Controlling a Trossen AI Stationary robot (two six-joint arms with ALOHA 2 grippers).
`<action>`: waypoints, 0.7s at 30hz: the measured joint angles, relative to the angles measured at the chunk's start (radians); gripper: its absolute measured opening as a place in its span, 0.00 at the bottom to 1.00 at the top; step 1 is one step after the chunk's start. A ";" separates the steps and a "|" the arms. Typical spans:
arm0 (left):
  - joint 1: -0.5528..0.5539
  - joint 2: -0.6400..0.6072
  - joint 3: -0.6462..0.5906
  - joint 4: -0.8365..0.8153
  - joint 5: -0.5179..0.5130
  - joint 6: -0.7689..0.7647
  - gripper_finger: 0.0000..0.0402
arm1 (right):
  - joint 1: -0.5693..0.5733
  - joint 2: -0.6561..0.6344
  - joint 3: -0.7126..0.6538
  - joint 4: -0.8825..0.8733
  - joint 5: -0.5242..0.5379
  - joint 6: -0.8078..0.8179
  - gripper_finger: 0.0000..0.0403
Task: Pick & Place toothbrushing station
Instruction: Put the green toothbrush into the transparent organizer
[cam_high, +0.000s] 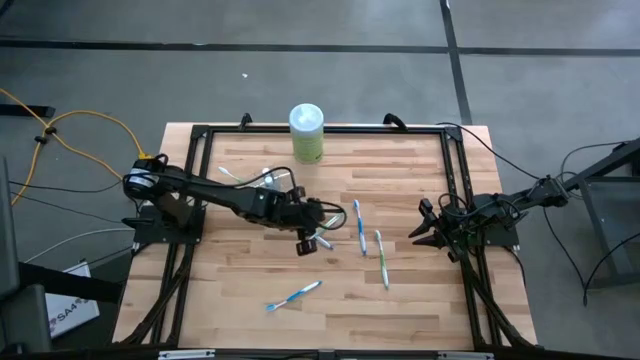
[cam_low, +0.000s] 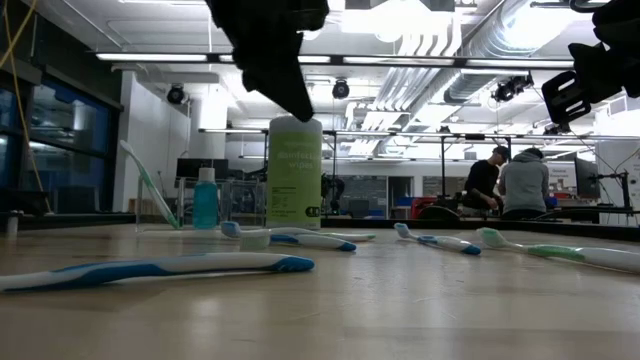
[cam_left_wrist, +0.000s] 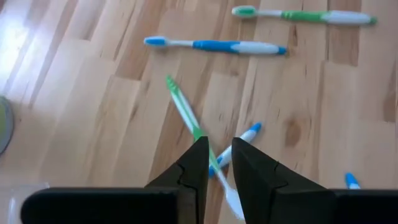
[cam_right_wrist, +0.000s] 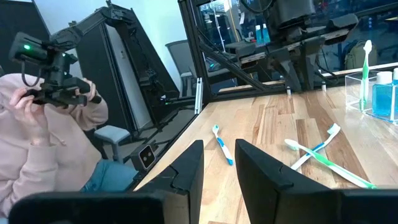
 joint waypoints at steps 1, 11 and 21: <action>0.003 0.008 0.000 0.016 0.000 -0.013 0.17 | 0.000 0.000 0.000 0.000 0.000 0.000 0.21; 0.026 0.082 0.000 0.030 0.016 -0.267 0.31 | 0.000 0.008 0.000 0.000 0.003 0.000 0.21; 0.061 0.136 0.002 0.096 0.061 -0.470 0.33 | 0.000 0.009 0.000 0.000 0.003 0.000 0.21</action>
